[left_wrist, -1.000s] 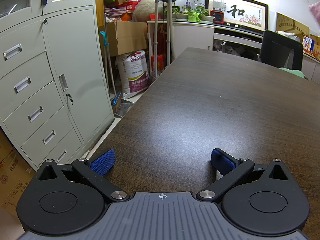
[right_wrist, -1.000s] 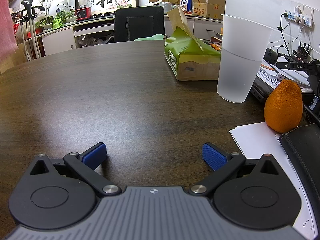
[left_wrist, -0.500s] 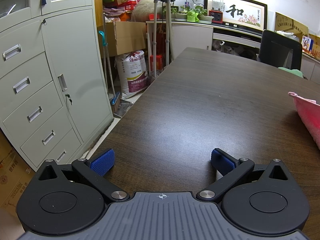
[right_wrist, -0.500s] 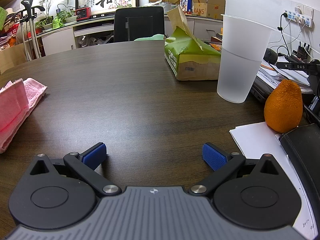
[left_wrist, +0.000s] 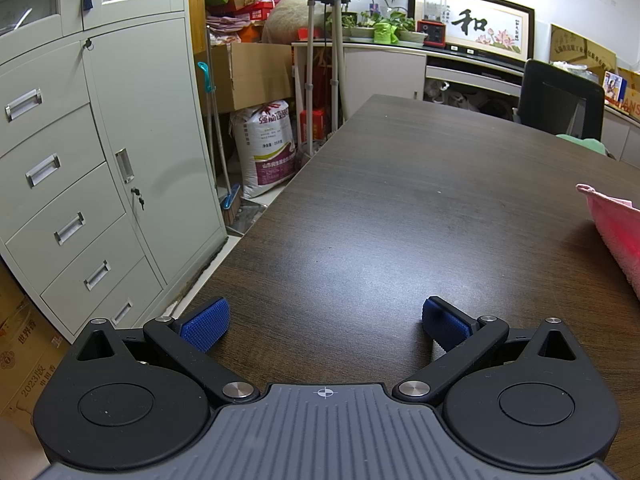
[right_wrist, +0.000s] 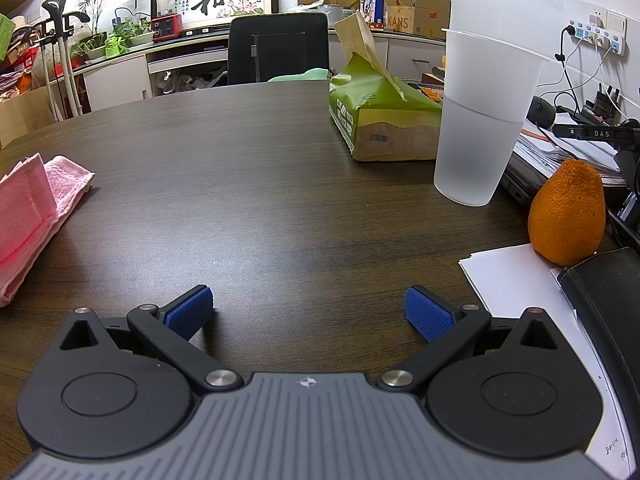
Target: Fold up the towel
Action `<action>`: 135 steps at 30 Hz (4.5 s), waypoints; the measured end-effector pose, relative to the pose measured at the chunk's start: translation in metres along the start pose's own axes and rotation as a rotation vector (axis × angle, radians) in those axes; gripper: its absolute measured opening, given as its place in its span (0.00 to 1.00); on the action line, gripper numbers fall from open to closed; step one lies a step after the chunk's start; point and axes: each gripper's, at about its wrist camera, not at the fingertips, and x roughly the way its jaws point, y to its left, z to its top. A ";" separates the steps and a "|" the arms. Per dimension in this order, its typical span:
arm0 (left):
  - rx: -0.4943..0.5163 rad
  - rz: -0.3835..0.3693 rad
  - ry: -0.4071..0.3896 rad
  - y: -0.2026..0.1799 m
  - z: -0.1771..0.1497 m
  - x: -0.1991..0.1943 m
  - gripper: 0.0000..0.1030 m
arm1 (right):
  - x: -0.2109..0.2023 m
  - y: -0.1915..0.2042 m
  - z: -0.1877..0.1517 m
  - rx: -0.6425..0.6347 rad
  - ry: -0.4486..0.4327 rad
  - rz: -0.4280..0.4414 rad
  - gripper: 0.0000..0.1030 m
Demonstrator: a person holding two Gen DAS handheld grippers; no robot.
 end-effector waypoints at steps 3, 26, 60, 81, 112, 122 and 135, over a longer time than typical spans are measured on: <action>0.000 0.000 0.000 0.000 0.000 0.000 1.00 | 0.000 0.000 0.000 0.000 0.000 0.000 1.00; 0.000 0.000 -0.001 0.000 0.000 0.000 1.00 | 0.001 0.002 0.000 0.014 0.000 -0.015 1.00; 0.001 0.000 -0.001 0.000 0.000 0.000 1.00 | 0.002 0.005 0.001 0.034 -0.001 -0.042 1.00; 0.003 0.001 -0.001 0.000 0.000 0.000 1.00 | -0.016 0.062 0.013 0.021 -0.019 0.034 1.00; -0.001 0.006 -0.001 -0.001 -0.001 -0.001 1.00 | -0.011 0.159 0.055 -0.037 -0.167 0.314 1.00; 0.006 -0.002 -0.001 -0.002 -0.001 -0.001 1.00 | -0.004 0.165 0.045 -0.070 -0.212 0.312 0.86; 0.009 -0.004 -0.002 -0.002 -0.002 -0.001 1.00 | -0.002 0.159 0.044 -0.036 -0.183 0.332 0.11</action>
